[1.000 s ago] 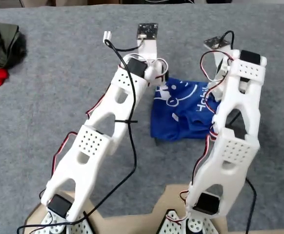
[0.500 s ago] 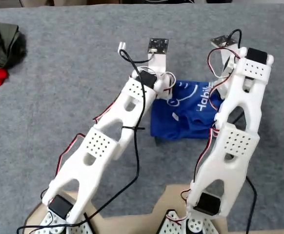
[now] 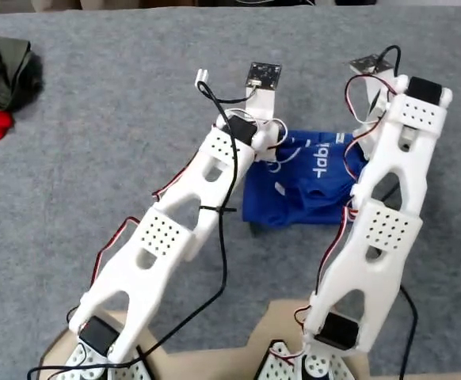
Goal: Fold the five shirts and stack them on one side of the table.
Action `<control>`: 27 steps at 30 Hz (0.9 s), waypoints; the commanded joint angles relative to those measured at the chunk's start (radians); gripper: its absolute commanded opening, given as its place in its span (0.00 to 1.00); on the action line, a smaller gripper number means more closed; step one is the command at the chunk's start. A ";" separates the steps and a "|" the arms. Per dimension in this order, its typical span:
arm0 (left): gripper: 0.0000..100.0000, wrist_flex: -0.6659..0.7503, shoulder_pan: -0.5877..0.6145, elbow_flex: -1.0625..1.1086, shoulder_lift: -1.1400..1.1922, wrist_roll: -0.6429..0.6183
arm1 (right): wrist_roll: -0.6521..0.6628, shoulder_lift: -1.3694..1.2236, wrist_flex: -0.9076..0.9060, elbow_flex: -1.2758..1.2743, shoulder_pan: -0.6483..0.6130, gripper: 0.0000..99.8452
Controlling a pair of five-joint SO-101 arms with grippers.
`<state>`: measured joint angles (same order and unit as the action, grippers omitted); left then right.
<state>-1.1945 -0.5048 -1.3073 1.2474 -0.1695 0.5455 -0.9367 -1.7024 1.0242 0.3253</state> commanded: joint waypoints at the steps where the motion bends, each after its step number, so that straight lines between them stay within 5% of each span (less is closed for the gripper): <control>1: 0.02 -0.034 0.048 -0.023 -0.015 0.011 | -0.008 0.005 -0.008 0.048 0.018 0.01; 12: 0.02 -0.147 0.269 -0.025 -0.015 0.017 | -0.008 0.005 -0.009 0.047 0.012 0.01; 27: 0.02 -0.408 0.493 -0.256 -0.015 0.184 | -0.008 0.005 -0.029 0.044 -0.005 0.01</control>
<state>-1.5704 -0.0368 -1.4975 1.2490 -0.0023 0.5455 -0.9367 -1.7238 1.0242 0.3253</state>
